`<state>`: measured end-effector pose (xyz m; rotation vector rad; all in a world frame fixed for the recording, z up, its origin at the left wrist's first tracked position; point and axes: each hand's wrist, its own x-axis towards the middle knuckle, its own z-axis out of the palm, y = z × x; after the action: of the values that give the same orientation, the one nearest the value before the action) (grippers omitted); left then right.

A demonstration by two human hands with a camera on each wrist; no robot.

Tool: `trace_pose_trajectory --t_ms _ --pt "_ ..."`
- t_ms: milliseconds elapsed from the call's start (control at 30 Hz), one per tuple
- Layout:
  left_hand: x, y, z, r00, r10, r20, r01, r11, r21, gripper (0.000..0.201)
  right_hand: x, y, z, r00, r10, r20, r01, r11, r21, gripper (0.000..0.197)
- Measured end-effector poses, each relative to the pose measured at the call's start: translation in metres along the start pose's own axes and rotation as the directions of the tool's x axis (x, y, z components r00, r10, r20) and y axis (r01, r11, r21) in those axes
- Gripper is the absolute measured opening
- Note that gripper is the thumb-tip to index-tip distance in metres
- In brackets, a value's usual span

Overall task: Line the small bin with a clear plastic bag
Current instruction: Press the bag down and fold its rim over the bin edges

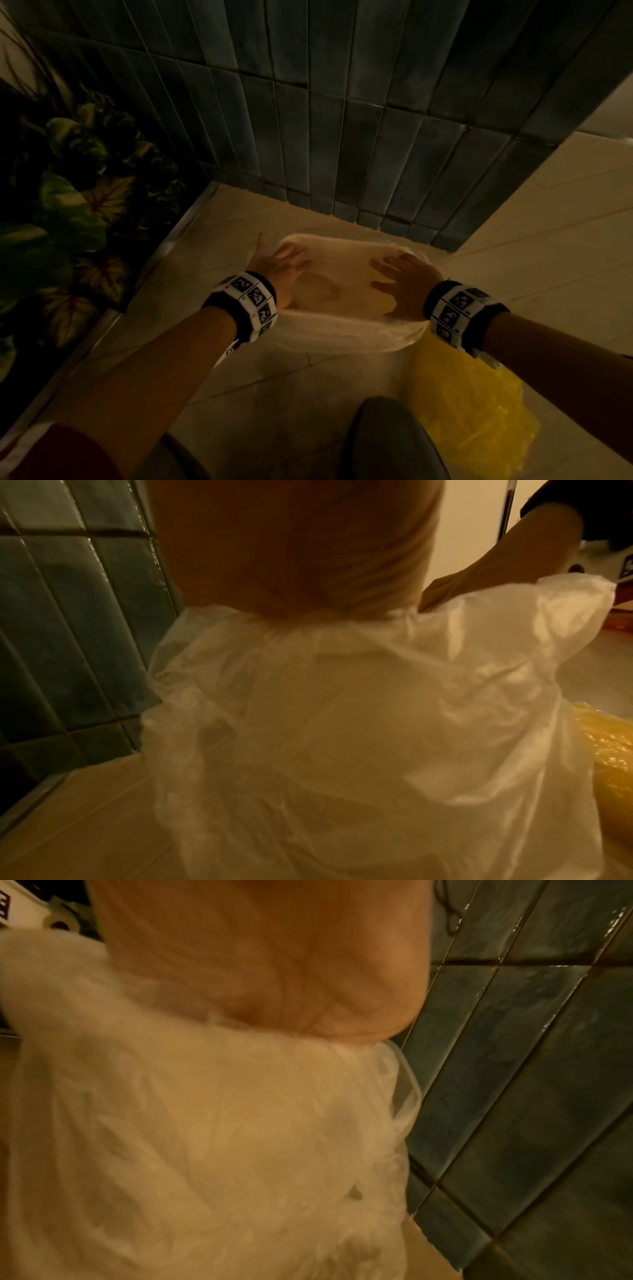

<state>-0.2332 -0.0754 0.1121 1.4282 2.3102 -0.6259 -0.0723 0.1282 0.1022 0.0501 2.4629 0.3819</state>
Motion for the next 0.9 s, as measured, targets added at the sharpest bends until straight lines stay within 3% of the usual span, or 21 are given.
trace_pose_trajectory --t_ms 133,233,300,367,400,467,500,567,633,700,800,833,900 --pt "0.002 0.000 -0.001 0.994 -0.001 -0.108 -0.001 1.000 -0.012 0.084 0.000 0.000 -0.004 0.999 0.009 -0.036 -0.008 1.000 0.026 0.072" --pt "-0.009 -0.007 -0.004 0.951 -0.029 -0.309 -0.062 0.959 -0.278 0.063 -0.012 0.003 -0.011 0.975 0.049 -0.216 0.029 0.939 0.343 0.055" --pt "-0.023 -0.014 -0.002 0.876 -0.148 -0.458 -0.071 0.901 -0.427 0.057 -0.027 0.009 -0.010 0.881 0.257 -0.397 0.057 0.775 0.629 0.039" --pt "-0.036 -0.021 0.005 0.811 -0.345 -0.472 0.016 0.821 -0.571 0.054 -0.040 0.015 0.001 0.750 0.524 -0.404 0.041 0.573 0.819 0.029" --pt "-0.041 -0.025 0.010 0.798 -0.451 -0.400 0.084 0.741 -0.667 0.048 -0.046 0.018 0.010 0.701 0.639 -0.315 0.006 0.437 0.900 0.029" --pt "-0.047 -0.033 0.021 0.788 -0.593 -0.165 0.217 0.519 -0.827 0.040 -0.054 0.019 0.034 0.643 0.766 -0.003 -0.060 0.055 0.997 0.031" --pt "-0.050 -0.035 0.027 0.789 -0.611 -0.054 0.270 0.424 -0.865 0.040 -0.056 0.016 0.045 0.645 0.750 0.146 -0.078 -0.126 0.989 0.032" --pt "-0.054 -0.032 0.041 0.805 -0.586 0.098 0.324 0.294 -0.899 0.044 -0.061 0.003 0.060 0.700 0.605 0.379 -0.120 -0.423 0.898 0.036" --pt "-0.056 -0.018 0.052 0.824 -0.530 0.200 0.325 0.155 -0.933 0.044 -0.063 -0.016 0.066 0.753 0.428 0.500 -0.140 -0.637 0.758 0.044" --pt "-0.054 -0.003 0.060 0.826 -0.441 0.350 0.370 -0.043 -0.928 0.046 -0.061 -0.029 0.071 0.782 0.315 0.538 -0.116 -0.774 0.622 0.045" --pt "-0.045 0.011 0.065 0.775 -0.343 0.530 0.415 -0.356 -0.837 0.046 -0.052 -0.037 0.075 0.810 0.223 0.542 -0.062 -0.887 0.458 0.031" --pt "-0.043 0.014 0.064 0.766 -0.323 0.556 0.394 -0.448 -0.803 0.041 -0.049 -0.039 0.074 0.811 0.232 0.538 -0.047 -0.890 0.454 0.022" --pt "-0.040 0.016 0.066 0.771 -0.349 0.533 0.342 -0.479 -0.808 0.022 -0.044 -0.039 0.070 0.797 0.303 0.522 -0.078 -0.806 0.587 0.005"
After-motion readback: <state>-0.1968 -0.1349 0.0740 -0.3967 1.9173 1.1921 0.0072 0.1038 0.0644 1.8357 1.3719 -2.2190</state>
